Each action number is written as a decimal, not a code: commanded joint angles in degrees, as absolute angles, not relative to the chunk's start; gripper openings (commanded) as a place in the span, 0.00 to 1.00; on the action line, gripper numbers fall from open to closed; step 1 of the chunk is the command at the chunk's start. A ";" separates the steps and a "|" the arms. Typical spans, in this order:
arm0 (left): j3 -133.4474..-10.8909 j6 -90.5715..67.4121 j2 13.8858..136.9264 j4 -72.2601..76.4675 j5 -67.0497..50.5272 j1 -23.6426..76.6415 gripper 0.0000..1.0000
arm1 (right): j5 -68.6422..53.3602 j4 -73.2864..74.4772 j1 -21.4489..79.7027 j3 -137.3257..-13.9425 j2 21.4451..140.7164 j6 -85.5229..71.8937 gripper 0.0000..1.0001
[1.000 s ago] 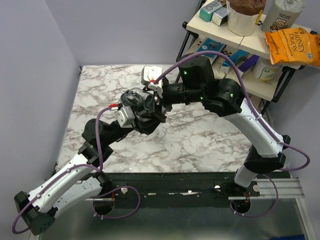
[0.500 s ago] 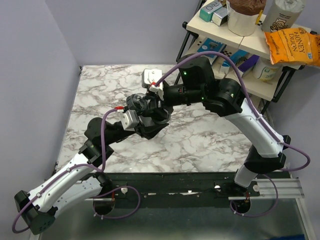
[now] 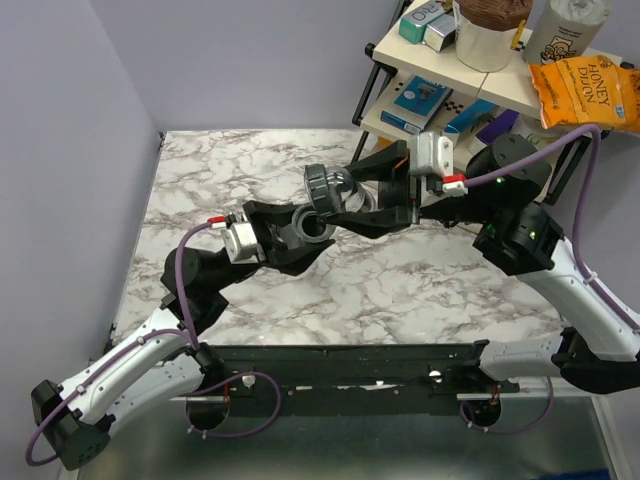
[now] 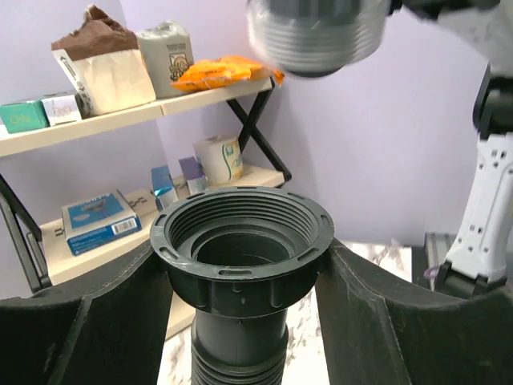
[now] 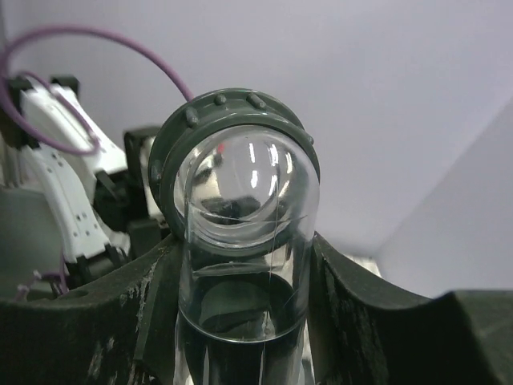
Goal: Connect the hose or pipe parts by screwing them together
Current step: Install the adaptor on the pipeline.
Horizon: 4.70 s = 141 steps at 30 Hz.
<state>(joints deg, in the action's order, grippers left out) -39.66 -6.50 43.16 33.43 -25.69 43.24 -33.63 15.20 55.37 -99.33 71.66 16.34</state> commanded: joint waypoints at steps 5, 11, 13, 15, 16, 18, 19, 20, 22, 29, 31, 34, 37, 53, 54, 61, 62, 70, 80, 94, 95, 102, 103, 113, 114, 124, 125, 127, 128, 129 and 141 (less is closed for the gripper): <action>-41.57 -21.24 41.14 40.60 -22.49 43.07 0.00 | -49.55 -8.86 54.14 -92.66 72.77 8.71 0.01; -41.31 -27.42 40.69 41.22 -25.13 42.98 0.00 | -55.36 -21.69 53.17 -91.67 75.76 0.11 0.01; -41.13 -28.30 40.69 41.92 -26.19 42.98 0.00 | -55.81 -28.61 53.00 -91.06 77.51 -4.47 0.01; -40.61 -28.13 40.61 42.97 -27.51 43.07 0.00 | -55.46 -32.41 52.91 -90.88 78.92 -9.91 0.01; -40.52 -28.04 40.52 43.50 -27.86 43.07 0.00 | -55.28 -36.35 52.91 -90.88 80.06 -11.85 0.01; -40.60 -27.42 40.52 43.68 -29.52 43.15 0.00 | -56.07 -38.75 52.65 -91.40 81.56 -16.68 0.01; -40.61 -26.64 40.43 43.59 -29.88 43.24 0.00 | -56.16 -41.11 52.56 -91.75 82.08 -18.00 0.01; -40.78 -26.02 40.43 43.25 -30.40 43.24 0.00 | -56.42 -42.18 52.56 -91.84 83.13 -20.45 0.01; -41.57 -24.18 40.43 41.32 -31.99 43.59 0.00 | -56.77 -44.46 52.47 -92.46 84.19 -22.58 0.01; -46.14 -18.02 41.40 32.97 -32.61 44.12 0.00 | -56.78 -51.15 52.47 -89.30 85.34 -28.39 0.01; -48.07 -16.26 41.92 31.04 -32.35 44.12 0.00 | -56.78 -51.94 52.56 -88.86 84.99 -28.48 0.01; -49.48 -15.12 42.36 29.63 -31.82 44.12 0.00 | -56.95 -52.38 52.56 -87.98 84.64 -28.56 0.01; -49.83 -15.03 42.80 29.27 -31.90 44.12 0.00 | -56.60 -53.08 52.47 -86.75 84.03 -28.74 0.01; -50.36 -14.15 43.07 31.20 -31.03 44.38 0.00 | -54.67 -57.31 52.03 -80.33 82.70 -30.76 0.01; -50.27 -13.98 42.98 31.64 -30.94 44.38 0.00 | -54.84 -57.13 51.94 -80.51 82.79 -31.02 0.01; -51.41 -11.96 42.45 31.29 -29.62 44.38 0.00 | -55.64 -51.17 51.42 -80.60 81.83 -29.19 0.01; -51.50 -11.69 42.45 31.38 -29.45 44.38 0.00 | -55.72 -50.28 51.42 -80.68 81.65 -28.74 0.01; -52.64 -9.49 42.36 35.50 -24.35 44.38 0.00 | -55.99 -47.72 51.50 -79.28 81.74 -26.10 0.01; -55.02 -10.02 43.86 42.71 -20.22 44.30 0.00 | -54.49 -59.06 51.50 -70.32 81.30 -28.47 0.01; -59.32 -2.38 45.53 49.21 -20.83 43.95 0.00 | -50.80 -58.45 51.42 -62.49 80.24 -26.63 0.01; -59.50 -2.03 45.61 49.48 -20.83 43.95 0.00 | -50.71 -58.27 51.42 -62.32 80.33 -26.63 0.01; -60.21 -0.26 45.62 50.54 -19.25 43.95 0.00 | -47.21 -51.87 51.42 -59.94 79.54 -21.99 0.01; -60.21 -0.26 45.62 50.45 -18.99 43.95 0.00 | -46.59 -50.72 51.33 -58.72 79.19 -21.36 0.01; -61.17 1.84 46.23 49.31 -15.21 43.86 0.00 | -38.94 -43.33 51.42 -55.55 76.47 -12.66 0.01; -61.08 2.11 46.32 49.13 -14.77 43.86 0.00 | -38.15 -43.16 51.42 -55.11 76.46 -12.31 0.01; -60.73 6.59 46.32 47.90 -9.76 43.77 0.00 | -25.06 -35.25 52.91 -53.44 75.41 -8.88 0.01; -60.73 7.20 46.41 47.64 -9.41 43.77 0.00 | -24.09 -35.42 53.35 -52.57 75.32 -9.05 0.01; -60.73 7.82 46.32 47.20 -8.97 43.77 0.00 | -20.23 -34.72 53.96 -52.21 75.32 -9.23 0.01; -60.65 8.08 46.32 47.20 -8.88 43.77 0.00 | -17.87 -34.11 55.10 -52.29 75.32 -8.97 0.01; -60.56 8.52 46.32 47.20 -8.79 43.77 0.00 | -13.67 -32.97 55.72 -52.73 75.50 -7.31 0.01; -59.68 10.81 46.05 47.11 -6.42 43.77 0.00 | 14.04 -20.75 65.21 -54.75 75.76 -2.12 0.01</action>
